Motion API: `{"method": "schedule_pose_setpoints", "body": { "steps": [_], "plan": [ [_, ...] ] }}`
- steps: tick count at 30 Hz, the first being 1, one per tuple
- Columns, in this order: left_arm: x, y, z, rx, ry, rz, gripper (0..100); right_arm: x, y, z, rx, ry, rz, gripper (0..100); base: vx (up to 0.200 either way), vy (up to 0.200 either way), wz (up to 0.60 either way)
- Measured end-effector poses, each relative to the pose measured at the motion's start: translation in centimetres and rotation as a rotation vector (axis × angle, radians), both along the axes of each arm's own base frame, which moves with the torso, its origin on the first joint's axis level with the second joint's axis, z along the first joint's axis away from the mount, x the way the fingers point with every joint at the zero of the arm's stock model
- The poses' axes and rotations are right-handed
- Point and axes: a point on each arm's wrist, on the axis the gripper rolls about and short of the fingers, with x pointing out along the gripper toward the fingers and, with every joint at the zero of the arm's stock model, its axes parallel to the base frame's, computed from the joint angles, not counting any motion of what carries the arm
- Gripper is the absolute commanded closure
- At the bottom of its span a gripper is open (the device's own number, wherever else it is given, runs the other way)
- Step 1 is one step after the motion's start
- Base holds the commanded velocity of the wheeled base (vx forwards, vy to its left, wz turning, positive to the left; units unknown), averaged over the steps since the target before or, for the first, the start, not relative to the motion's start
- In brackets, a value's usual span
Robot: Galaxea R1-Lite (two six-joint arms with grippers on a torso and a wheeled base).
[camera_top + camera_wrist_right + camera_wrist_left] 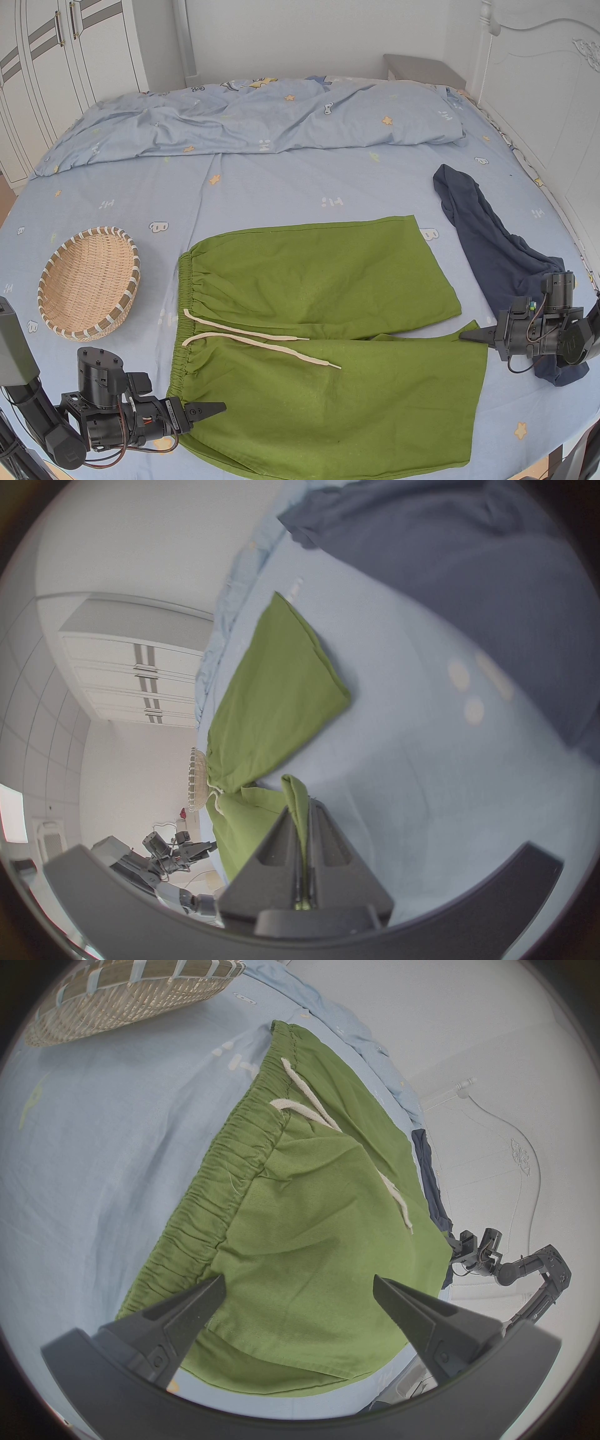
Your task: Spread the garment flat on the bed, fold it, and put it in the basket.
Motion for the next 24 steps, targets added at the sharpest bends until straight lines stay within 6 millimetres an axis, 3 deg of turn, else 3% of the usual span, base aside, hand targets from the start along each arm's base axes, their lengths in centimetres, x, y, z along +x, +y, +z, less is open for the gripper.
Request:
{"method": "schedule_pose_setpoints", "body": {
  "steps": [11, 12, 18, 24],
  "plan": [
    [0.0, 0.0, 0.0, 0.002, 0.006, 0.0, 0, -1.5, -0.7, -0.8, -0.077, -0.249, 0.015, 100, 0.0, 0.0, 0.0],
    [0.0, 0.0, 0.0, 0.002, 0.006, 0.0, 0, -1.7, -0.7, -1.0, -0.08, -0.254, 0.017, 0, 0.0, 0.0, 0.0],
    [0.0, 0.0, -0.1, 0.002, 0.008, 0.0, 0, -2.5, -0.5, -3.1, -0.081, -0.195, 0.026, 0, 0.0, 0.0, 0.0],
    [0.0, 0.1, -0.1, 0.004, 0.011, 0.005, 0, -2.3, -0.5, -3.3, -0.053, -0.167, 0.012, 0, 0.0, 0.0, 0.0]
  ]
}}
